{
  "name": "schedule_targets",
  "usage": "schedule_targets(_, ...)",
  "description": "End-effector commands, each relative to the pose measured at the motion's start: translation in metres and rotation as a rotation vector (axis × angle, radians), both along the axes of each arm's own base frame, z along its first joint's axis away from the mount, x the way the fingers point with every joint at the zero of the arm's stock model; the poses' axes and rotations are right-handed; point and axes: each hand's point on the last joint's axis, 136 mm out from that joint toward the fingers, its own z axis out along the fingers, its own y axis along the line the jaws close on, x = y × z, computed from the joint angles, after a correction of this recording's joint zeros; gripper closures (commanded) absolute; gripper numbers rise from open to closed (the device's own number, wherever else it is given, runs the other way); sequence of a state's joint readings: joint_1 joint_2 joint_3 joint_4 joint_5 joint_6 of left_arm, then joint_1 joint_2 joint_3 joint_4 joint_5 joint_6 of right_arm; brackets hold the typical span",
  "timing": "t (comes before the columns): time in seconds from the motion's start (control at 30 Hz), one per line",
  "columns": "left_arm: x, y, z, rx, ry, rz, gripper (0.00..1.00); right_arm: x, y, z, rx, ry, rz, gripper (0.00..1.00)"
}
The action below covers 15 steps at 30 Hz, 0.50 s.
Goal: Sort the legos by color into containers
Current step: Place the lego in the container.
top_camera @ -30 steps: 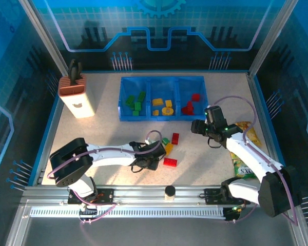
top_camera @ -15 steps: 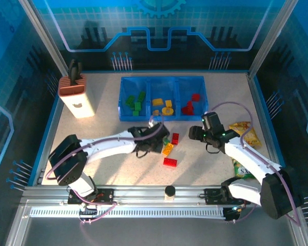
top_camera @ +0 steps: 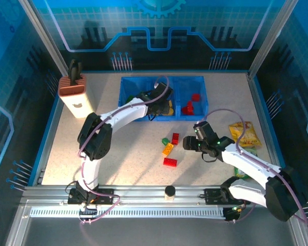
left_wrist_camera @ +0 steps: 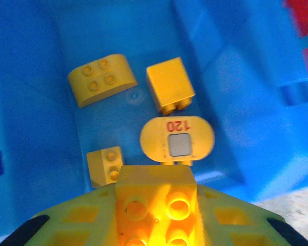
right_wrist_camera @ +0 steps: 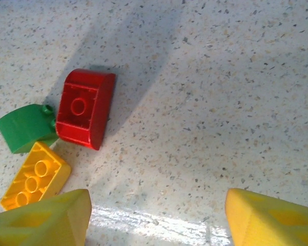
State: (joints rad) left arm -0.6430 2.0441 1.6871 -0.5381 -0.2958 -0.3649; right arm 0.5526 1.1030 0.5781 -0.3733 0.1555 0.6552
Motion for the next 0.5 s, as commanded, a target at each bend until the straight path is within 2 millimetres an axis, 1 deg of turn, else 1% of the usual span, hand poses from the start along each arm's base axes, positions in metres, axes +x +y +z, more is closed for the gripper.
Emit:
schedule_targets(0.0, 0.011, 0.008, 0.007, 0.033, -0.010, -0.004, 0.67, -0.008, 0.004, 0.000, 0.009, -0.001, 0.009, 0.29)
schedule_targets(0.07, 0.015, 0.007, 0.011, 0.019, -0.027, -0.006, 0.63, -0.009, 0.006, 0.001, 0.003, -0.003, 0.019, 0.29)
schedule_targets(0.1, 0.017, 0.007, 0.013, 0.016, -0.036, -0.004, 0.57, -0.010, 0.007, 0.001, 0.003, -0.004, 0.025, 0.29)
schedule_targets(0.13, 0.019, 0.008, 0.016, 0.015, -0.040, -0.001, 0.48, -0.009, 0.009, 0.002, 0.004, -0.003, 0.029, 0.29)
schedule_targets(0.2, 0.020, 0.009, 0.029, 0.013, -0.054, -0.003, 0.26, -0.009, 0.014, 0.004, 0.004, -0.006, 0.046, 0.27)
schedule_targets(0.23, 0.019, 0.010, 0.034, 0.008, -0.061, -0.004, 0.22, -0.009, 0.016, 0.005, -0.001, -0.006, 0.049, 0.26)
schedule_targets(0.27, 0.016, 0.009, 0.043, -0.008, -0.078, -0.006, 0.20, -0.009, 0.018, 0.006, -0.003, -0.009, 0.055, 0.26)
schedule_targets(0.33, 0.009, 0.010, 0.060, -0.044, -0.109, -0.013, 0.20, -0.010, 0.022, 0.008, -0.006, -0.013, 0.064, 0.26)
schedule_targets(0.47, -0.012, 0.013, 0.090, -0.120, -0.166, -0.030, 0.20, -0.012, 0.027, 0.008, -0.010, -0.011, 0.076, 0.26)
